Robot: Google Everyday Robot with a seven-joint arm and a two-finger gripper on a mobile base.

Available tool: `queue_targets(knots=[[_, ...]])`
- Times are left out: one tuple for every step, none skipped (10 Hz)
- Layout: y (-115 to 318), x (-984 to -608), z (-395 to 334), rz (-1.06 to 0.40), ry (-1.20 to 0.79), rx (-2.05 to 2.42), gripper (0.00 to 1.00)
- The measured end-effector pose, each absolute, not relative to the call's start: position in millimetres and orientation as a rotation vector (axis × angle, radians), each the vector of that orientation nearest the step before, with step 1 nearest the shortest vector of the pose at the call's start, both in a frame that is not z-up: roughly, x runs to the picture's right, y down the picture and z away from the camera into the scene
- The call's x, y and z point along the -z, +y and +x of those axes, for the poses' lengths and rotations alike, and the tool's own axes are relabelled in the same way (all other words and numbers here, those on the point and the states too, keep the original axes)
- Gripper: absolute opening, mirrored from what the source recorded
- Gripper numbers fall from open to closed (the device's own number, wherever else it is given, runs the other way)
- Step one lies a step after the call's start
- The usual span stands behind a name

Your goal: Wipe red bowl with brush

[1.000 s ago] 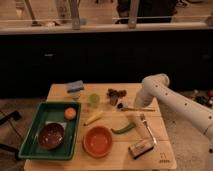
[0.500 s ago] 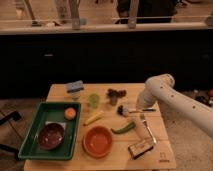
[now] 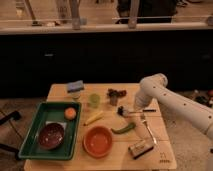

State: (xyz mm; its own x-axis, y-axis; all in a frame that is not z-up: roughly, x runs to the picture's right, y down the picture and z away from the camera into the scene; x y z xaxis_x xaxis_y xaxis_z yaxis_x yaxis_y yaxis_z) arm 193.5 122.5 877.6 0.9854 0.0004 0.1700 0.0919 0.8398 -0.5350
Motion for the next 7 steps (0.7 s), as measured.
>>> queue_targets(knots=[[124.4,-884.5,195.0,-0.583,-0.149,0.045,0.64],[126.3,-890.8,196.9,-0.595,-0.134,0.037,0.73],[127.9,-897.7,198.8,-0.604,-0.119,0.027,0.79],[127.7,-901.2,201.3,-0.607,-0.11,0.02,0.8],[128.4,-904.6,205.6,-0.613,-0.098,0.01,0.8],[128.3,-908.1,209.3,-0.616,-0.089,-0.001,0.8],[128.8,-910.4,211.5,-0.62,-0.084,-0.008,0.8]])
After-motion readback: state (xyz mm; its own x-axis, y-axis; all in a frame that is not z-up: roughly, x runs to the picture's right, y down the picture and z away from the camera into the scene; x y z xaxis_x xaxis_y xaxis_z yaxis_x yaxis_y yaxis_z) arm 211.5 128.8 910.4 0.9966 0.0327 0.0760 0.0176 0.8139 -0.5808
